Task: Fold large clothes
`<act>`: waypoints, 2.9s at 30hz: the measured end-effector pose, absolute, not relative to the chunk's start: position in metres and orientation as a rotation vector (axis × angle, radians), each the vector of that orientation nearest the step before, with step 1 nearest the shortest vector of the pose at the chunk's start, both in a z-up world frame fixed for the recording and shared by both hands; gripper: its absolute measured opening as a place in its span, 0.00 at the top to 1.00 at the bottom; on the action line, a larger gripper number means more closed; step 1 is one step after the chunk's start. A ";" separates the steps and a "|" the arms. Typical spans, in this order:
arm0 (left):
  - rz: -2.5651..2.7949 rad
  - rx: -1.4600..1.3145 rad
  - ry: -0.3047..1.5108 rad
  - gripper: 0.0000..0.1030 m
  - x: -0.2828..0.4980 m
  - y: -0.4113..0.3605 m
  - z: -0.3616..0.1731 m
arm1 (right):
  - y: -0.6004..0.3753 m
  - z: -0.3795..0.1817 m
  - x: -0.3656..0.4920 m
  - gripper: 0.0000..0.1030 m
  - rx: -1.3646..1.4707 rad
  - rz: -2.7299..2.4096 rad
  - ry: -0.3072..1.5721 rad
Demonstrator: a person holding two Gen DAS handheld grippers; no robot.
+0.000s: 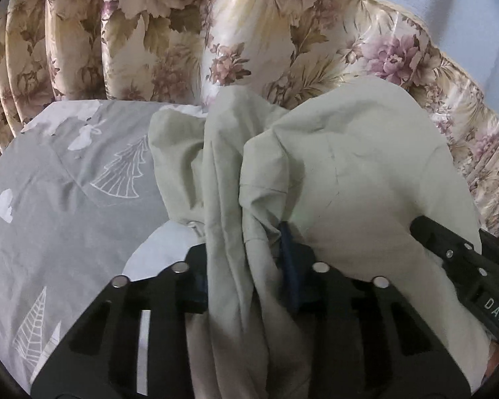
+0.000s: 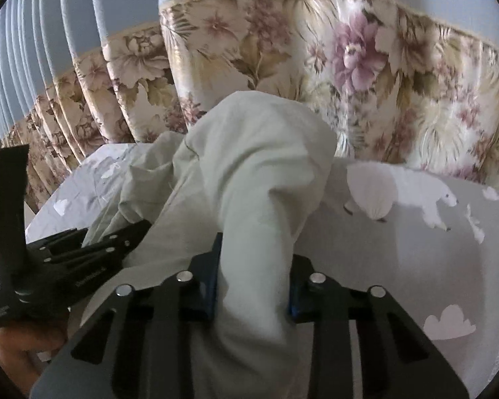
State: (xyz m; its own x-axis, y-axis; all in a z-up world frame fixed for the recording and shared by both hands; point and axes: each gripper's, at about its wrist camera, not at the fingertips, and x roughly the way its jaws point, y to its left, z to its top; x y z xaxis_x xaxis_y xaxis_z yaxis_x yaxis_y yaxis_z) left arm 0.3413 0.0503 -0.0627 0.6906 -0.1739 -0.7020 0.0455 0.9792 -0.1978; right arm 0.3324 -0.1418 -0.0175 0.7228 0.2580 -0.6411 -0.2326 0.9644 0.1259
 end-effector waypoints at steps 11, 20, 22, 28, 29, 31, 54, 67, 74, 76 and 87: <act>-0.282 -0.202 0.746 0.82 0.335 -0.024 -0.023 | -0.198 0.033 0.301 0.74 -0.116 0.155 0.578; -0.293 -0.131 0.825 0.70 0.348 -0.139 -0.047 | -0.300 -0.006 0.315 0.55 -0.314 -0.008 0.651; -0.258 -0.089 0.822 0.49 0.344 -0.146 -0.055 | -0.317 -0.033 0.317 0.43 -0.279 -0.054 0.685; -0.147 0.009 0.806 0.09 0.332 -0.135 -0.053 | -0.336 -0.030 0.283 0.11 -0.145 -0.145 0.630; -0.147 0.013 0.801 0.09 0.327 -0.134 -0.051 | -0.336 -0.030 0.275 0.10 -0.146 -0.151 0.624; -0.129 0.061 0.773 0.07 0.313 -0.135 -0.052 | -0.330 -0.034 0.256 0.10 -0.161 -0.164 0.619; -0.094 0.202 0.727 0.04 0.388 -0.174 -0.003 | -0.396 0.009 0.353 0.02 -0.064 -0.080 0.473; -0.126 0.064 0.757 0.04 0.381 -0.126 -0.034 | -0.403 -0.009 0.356 0.02 -0.010 -0.095 0.620; -0.144 -0.013 0.608 0.03 0.243 -0.078 0.013 | -0.335 0.029 0.232 0.02 0.174 -0.044 0.604; -0.152 -0.004 0.587 0.03 0.202 -0.067 0.018 | -0.303 0.028 0.199 0.02 0.177 -0.109 0.583; 0.029 -0.055 0.468 0.03 0.130 0.002 0.044 | -0.228 0.050 0.104 0.02 0.084 -0.007 0.471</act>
State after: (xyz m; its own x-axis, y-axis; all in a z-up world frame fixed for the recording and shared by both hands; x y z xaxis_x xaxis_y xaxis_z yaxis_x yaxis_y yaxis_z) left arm 0.1296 0.0022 0.0441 0.8920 0.0155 -0.4518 -0.0408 0.9981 -0.0463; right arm 0.1038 -0.2277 0.0500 0.8913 0.0123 -0.4533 0.0266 0.9965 0.0793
